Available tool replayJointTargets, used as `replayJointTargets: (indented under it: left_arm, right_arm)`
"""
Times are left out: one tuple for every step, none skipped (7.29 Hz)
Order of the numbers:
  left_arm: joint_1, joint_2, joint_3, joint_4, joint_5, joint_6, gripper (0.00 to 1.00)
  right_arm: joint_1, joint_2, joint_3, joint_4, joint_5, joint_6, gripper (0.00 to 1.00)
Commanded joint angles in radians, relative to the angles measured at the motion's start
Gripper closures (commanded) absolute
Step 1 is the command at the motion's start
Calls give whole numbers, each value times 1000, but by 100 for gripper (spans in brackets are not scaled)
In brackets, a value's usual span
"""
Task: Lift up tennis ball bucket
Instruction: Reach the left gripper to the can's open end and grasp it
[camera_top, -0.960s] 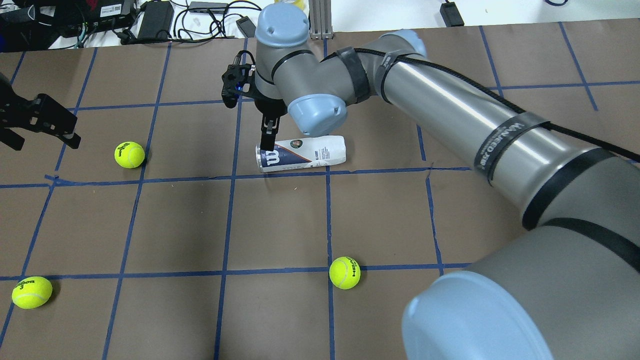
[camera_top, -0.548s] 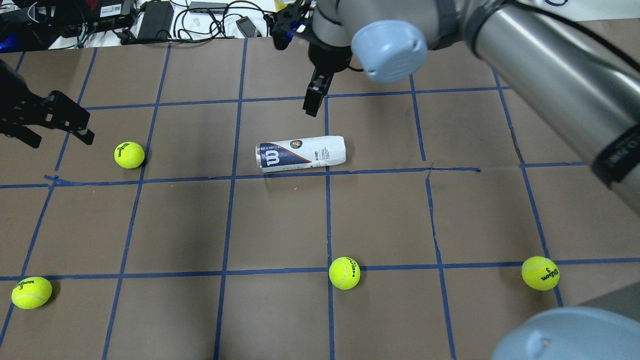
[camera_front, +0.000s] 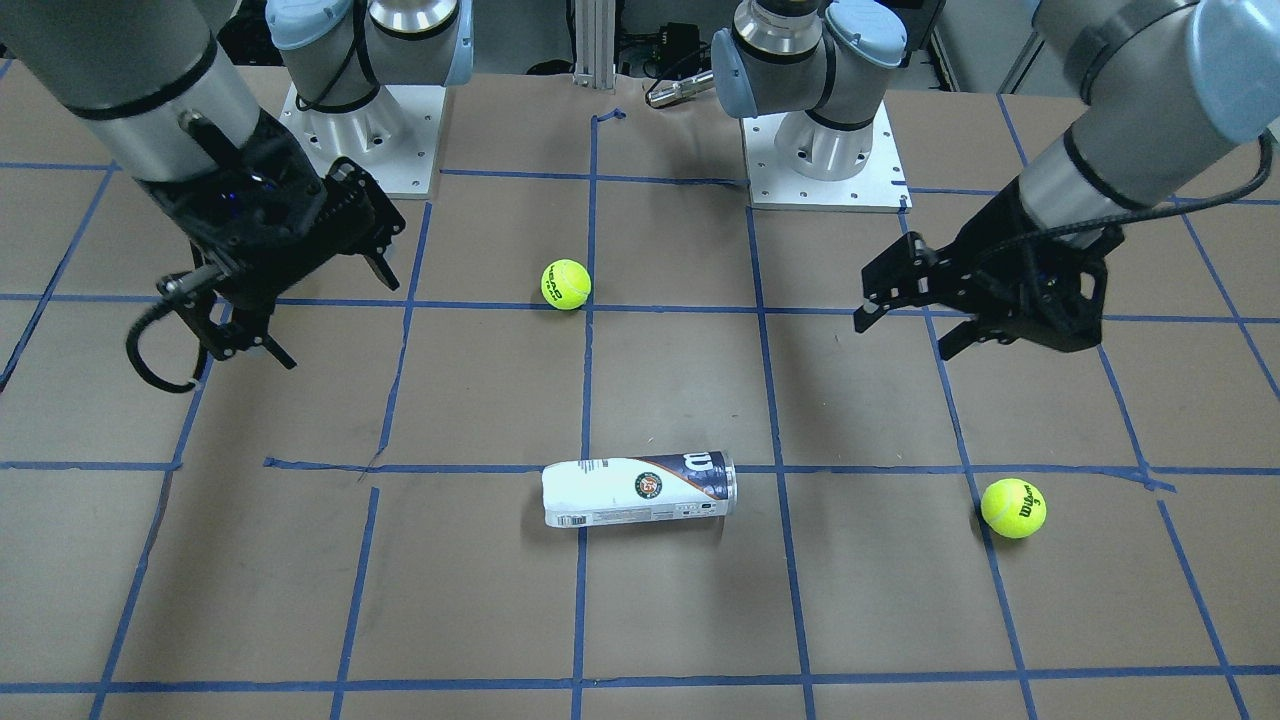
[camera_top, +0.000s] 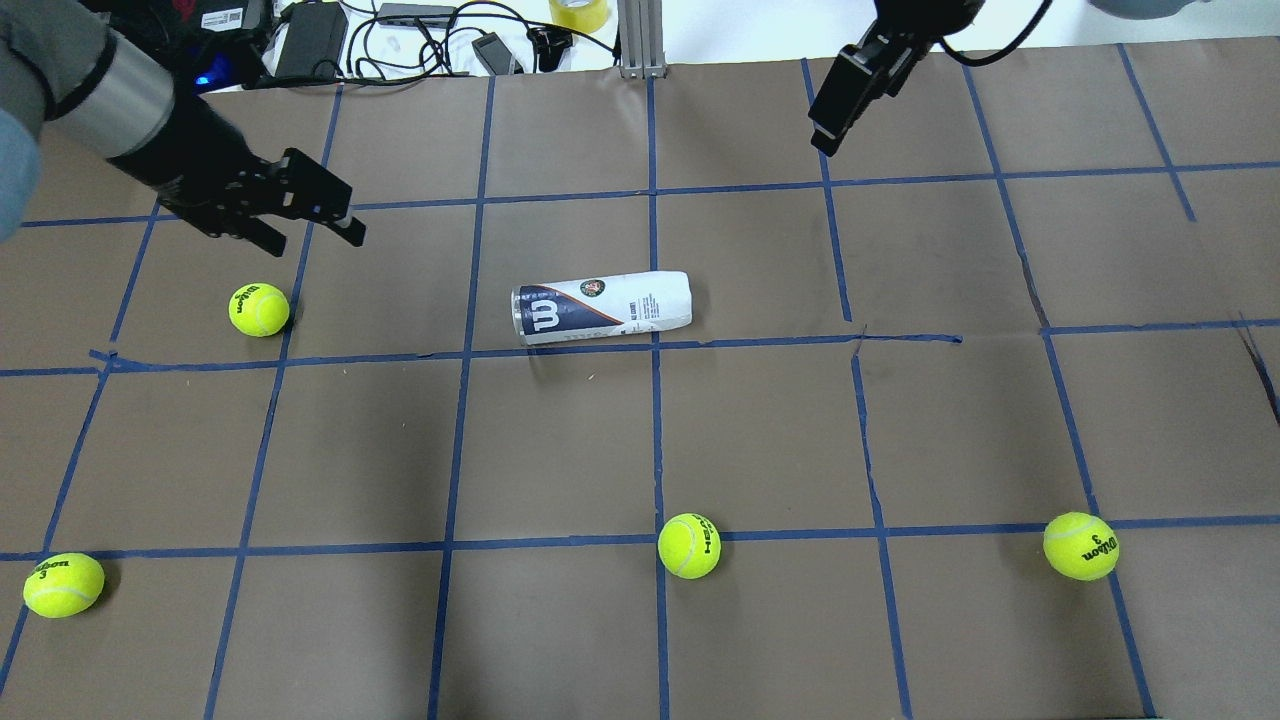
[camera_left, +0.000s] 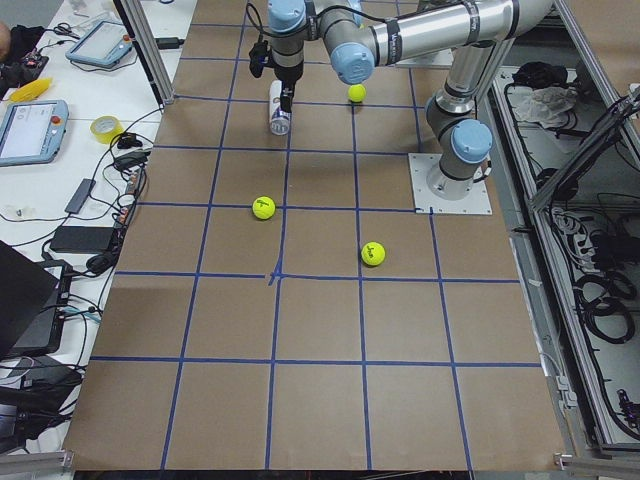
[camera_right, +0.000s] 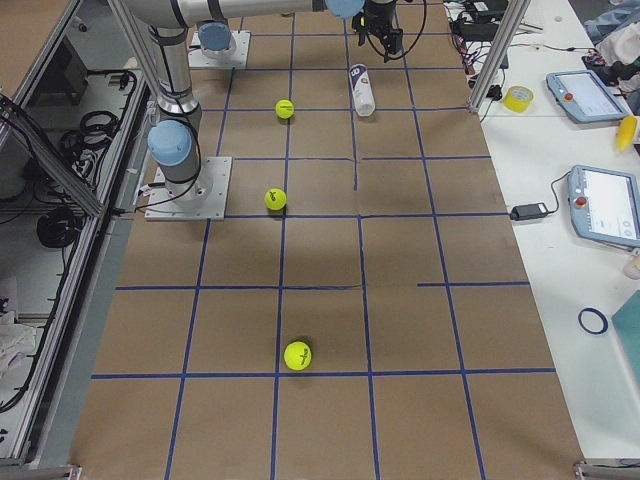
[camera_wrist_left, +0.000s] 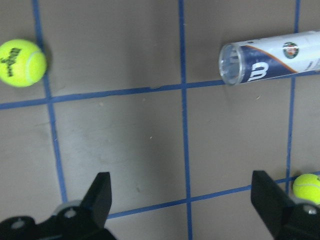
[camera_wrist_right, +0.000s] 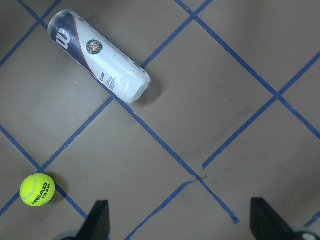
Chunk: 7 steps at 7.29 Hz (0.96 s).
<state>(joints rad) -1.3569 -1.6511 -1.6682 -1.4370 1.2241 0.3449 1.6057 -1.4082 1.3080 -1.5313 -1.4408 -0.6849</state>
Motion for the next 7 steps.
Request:
replayJointTargets:
  left_arm:
    - [-31, -103, -77, 163, -162, -7, 0]
    - [-31, -140, -115, 212, -167, -9, 0]
    - [-31, -189, -123, 216, -169, -9, 0]
    - [-31, -226, -123, 234, -217, -7, 0]
    - [-37, -261, -125, 236, -269, -6, 0]
    - [-82, -283, -127, 248, -265, -10, 0]
    - [-103, -306, -131, 294, -264, -17, 0]
  right_arm:
    - [-4, -43, 0, 22, -46, 349, 0]
    - [-6, -58, 0, 26, -46, 501, 0]
    - [-4, -84, 8, 36, -49, 596, 0]
    - [-3, -100, 40, 27, -49, 675, 0]
    - [-3, -142, 90, 25, -115, 689, 0]
    - [-4, -193, 147, 20, -178, 756, 0]
    - [-3, -196, 169, 22, -178, 793, 0]
